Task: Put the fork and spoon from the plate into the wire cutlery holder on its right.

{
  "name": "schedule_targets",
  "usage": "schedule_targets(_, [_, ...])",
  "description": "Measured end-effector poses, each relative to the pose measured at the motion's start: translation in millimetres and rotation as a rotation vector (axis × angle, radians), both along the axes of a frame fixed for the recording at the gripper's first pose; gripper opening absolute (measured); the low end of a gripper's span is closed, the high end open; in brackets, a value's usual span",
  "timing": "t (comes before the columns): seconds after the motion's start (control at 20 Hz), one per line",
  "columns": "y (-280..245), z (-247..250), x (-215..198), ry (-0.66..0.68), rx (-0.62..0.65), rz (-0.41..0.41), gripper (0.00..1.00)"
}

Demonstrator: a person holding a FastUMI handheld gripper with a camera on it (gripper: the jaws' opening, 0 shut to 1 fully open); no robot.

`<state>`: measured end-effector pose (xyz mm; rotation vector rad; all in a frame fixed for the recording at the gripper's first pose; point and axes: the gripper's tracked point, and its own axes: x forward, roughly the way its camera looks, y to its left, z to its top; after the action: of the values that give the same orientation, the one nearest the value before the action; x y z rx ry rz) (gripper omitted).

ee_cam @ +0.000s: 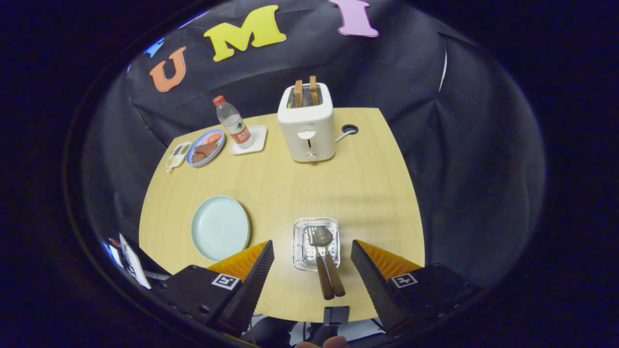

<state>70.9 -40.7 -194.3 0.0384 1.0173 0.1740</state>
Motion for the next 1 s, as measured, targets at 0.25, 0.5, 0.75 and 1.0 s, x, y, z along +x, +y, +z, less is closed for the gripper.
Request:
schedule_targets(0.25, [8, 42, 1, -0.16, 0.027, -0.017, 0.97])
schedule_targets(0.5, [13, 124, 0, -0.438, 0.04, -0.031, 0.97])
schedule_targets(0.75, [16, 211, -28, -0.707, 0.03, -0.037, 0.97])
schedule_targets(1.0, [32, 263, -65, -0.919, 0.016, -0.038, 0.96])
